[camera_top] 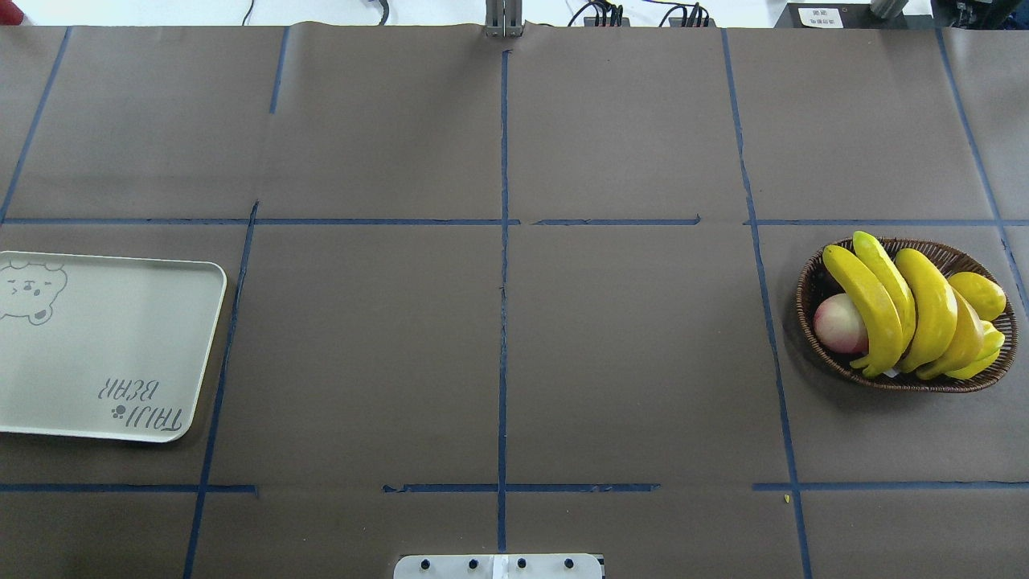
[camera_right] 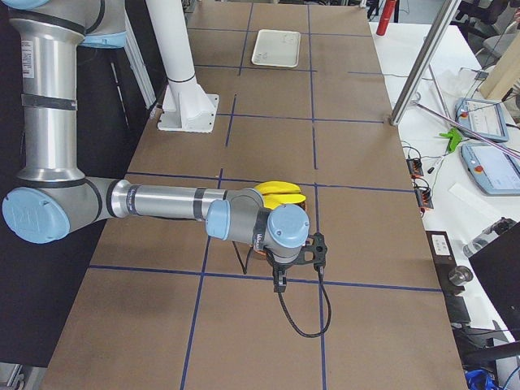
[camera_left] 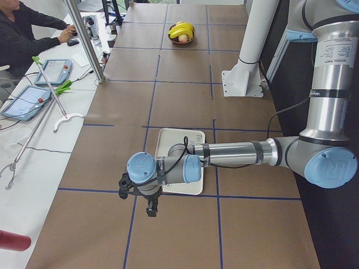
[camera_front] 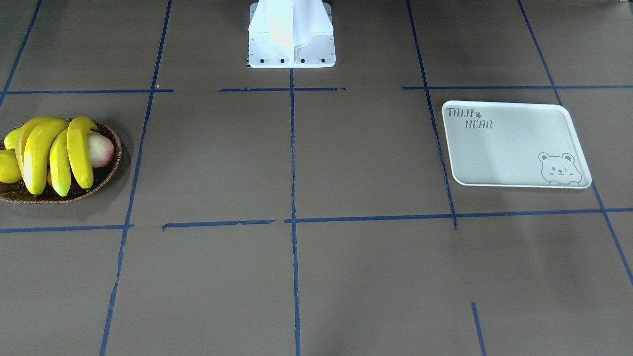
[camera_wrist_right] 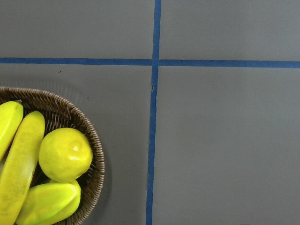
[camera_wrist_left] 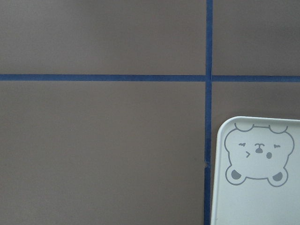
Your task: Transfer all bananas from basket to plate
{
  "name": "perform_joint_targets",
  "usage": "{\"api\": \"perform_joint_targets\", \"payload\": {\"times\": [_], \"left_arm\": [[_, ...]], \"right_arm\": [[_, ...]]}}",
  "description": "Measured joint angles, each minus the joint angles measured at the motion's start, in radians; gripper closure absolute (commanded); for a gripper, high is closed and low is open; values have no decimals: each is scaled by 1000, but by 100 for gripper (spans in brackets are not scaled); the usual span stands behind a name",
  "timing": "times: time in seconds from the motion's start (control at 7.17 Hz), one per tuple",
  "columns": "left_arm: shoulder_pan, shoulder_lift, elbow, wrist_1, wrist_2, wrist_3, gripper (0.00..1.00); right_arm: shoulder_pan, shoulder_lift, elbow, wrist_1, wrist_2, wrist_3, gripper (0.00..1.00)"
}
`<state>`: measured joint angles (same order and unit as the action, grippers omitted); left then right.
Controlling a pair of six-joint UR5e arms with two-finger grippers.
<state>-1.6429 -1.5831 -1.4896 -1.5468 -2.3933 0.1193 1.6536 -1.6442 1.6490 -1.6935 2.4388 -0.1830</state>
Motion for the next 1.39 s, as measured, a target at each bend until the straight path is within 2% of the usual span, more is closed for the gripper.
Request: {"api": "perform_joint_targets", "payload": {"times": [0.42, 0.84, 1.12, 1.39], "left_arm": [[0, 0, 0, 1, 0, -2, 0], [4, -1, -1, 1, -1, -4, 0], [5, 0, -3, 1, -3, -3, 0], [5, 1, -2, 0, -5, -1, 0]], "right_arm": [[0, 2, 5, 0, 0, 3, 0], [-14, 22, 86, 2, -1, 11, 0], [-95, 91, 173, -4, -31, 13, 0], [-182, 130, 206, -3, -44, 29, 0]]}}
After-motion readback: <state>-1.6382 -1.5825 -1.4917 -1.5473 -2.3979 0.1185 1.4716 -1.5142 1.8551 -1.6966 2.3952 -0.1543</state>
